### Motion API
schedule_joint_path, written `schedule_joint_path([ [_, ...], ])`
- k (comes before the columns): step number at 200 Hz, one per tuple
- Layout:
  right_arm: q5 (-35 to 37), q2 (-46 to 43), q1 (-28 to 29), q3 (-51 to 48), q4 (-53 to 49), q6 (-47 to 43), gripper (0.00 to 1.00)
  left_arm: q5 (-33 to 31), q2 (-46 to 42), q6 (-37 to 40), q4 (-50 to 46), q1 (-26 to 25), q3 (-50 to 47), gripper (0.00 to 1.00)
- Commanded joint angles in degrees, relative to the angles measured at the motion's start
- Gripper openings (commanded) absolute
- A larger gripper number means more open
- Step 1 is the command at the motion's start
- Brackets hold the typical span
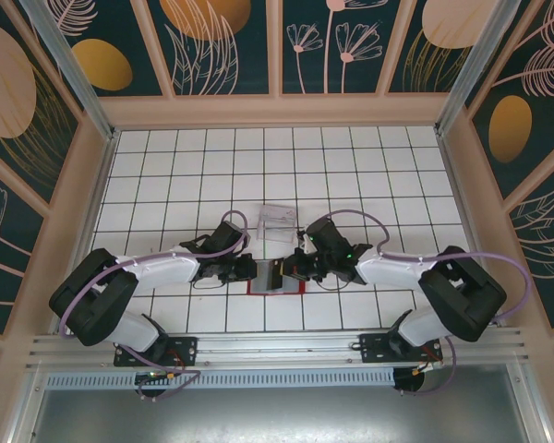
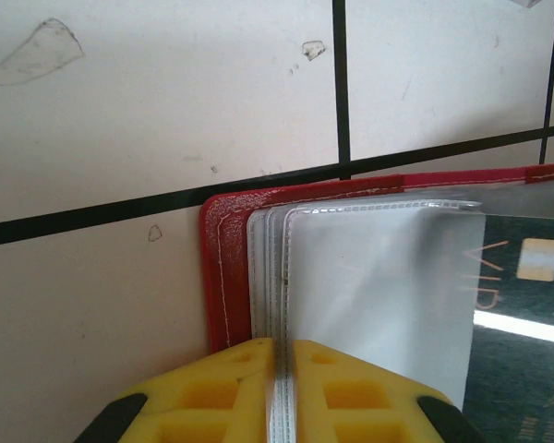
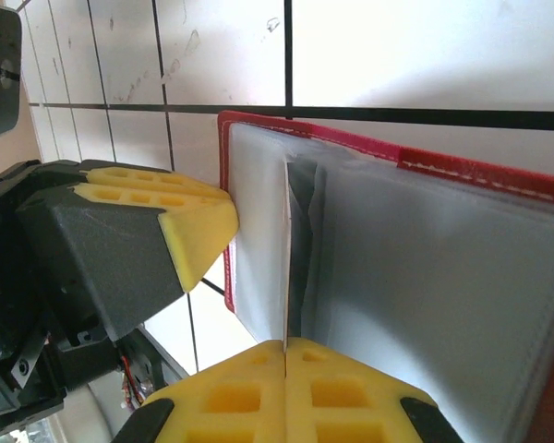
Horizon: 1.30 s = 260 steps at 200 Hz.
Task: Take the credit cards out of the card holder
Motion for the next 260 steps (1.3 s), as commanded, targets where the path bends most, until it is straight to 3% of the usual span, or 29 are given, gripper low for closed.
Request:
schedule_joint_path([
  [1, 2.18, -2.42, -0.54, 1.45, -6.43, -4.19, 0.01, -1.77, 0.06, -0.14, -6.26, -0.29, -0.63, 0.16],
  [73, 7.77, -4.43, -1.43, 12.93, -22.84, -22.94, 0.0, -1.41, -2.97, -1.04, -5.48, -0.22, -1.31, 0.17],
  [132, 13.34, -2.29, -2.03, 23.35, -30.53, -53.54, 0.0, -2.55, -4.65, -0.85, -5.45, -0.24, -0.77, 0.2],
  [184, 11.24, 12.5, -5.92, 42.77, -45.79, -79.0, 0.0, -3.15, -5.37, -0.24, -5.84, -0.26, -1.24, 0.21],
  [224, 12.5, 24.11, -6.97, 55.97, -57.13, -87.38, 0.0, -3.77, -6.26, 0.17, -7.02, -0.28, -1.01, 0.21],
  [260, 12.53, 28.86, -7.27, 62.42, -61.35, -91.22, 0.0, -3.89, -6.29, -0.15, -6.89, -0.23, -1.2, 0.21],
])
